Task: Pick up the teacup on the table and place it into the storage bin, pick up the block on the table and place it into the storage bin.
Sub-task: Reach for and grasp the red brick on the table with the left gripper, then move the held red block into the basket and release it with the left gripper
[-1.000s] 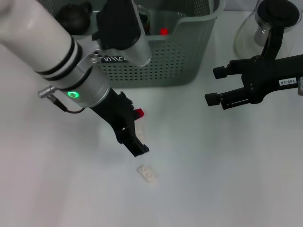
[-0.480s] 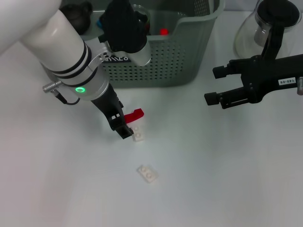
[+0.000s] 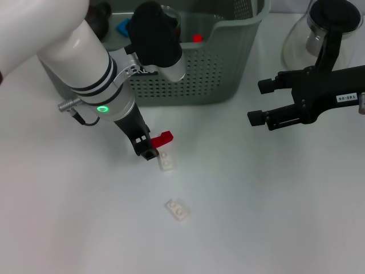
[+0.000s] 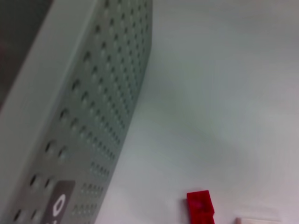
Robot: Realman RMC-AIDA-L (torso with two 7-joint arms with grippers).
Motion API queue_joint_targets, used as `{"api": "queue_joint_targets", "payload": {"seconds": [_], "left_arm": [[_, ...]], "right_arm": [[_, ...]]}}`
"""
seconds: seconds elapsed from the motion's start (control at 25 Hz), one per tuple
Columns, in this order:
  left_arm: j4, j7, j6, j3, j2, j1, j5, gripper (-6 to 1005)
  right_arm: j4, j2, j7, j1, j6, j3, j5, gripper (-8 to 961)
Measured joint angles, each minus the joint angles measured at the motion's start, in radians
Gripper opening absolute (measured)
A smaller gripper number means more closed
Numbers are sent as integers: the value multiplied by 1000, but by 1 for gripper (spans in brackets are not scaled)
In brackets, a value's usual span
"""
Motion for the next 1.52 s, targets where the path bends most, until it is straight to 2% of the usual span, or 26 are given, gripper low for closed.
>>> {"api": "queue_joint_targets", "payload": {"seconds": [0.16, 0.4, 0.92, 1.16, 1.2, 1.4, 1.44, 1.48, 1.52], "left_arm": [[-20, -10, -13, 9, 0, -8, 0, 529], [-34, -18, -33, 27, 1, -12, 2, 425], [-51, -26, -46, 32, 0, -20, 2, 358], [-54, -41, -43, 38, 0, -25, 6, 180], [-52, -43, -42, 41, 0, -25, 8, 180], [5, -58, 2, 45, 0, -14, 13, 181], [73, -65, 70, 32, 1, 0, 11, 181], [211, -81, 205, -29, 2, 27, 9, 181], [231, -83, 224, -41, 2, 30, 8, 181]], "right_arm": [[0, 0, -2, 0, 0, 0, 0, 928], [0, 1, -6, 0, 0, 0, 0, 928], [0, 2, -9, -1, -1, 0, 0, 927], [0, 2, -11, -4, -1, 0, 0, 927], [0, 2, -12, -4, -1, 0, 0, 927], [0, 1, -14, -6, -3, 0, 0, 927], [0, 0, -14, -6, -5, 0, 0, 927], [0, -1, -13, -6, -5, 0, 0, 927], [0, -2, -12, -6, -6, 0, 0, 927]]}}
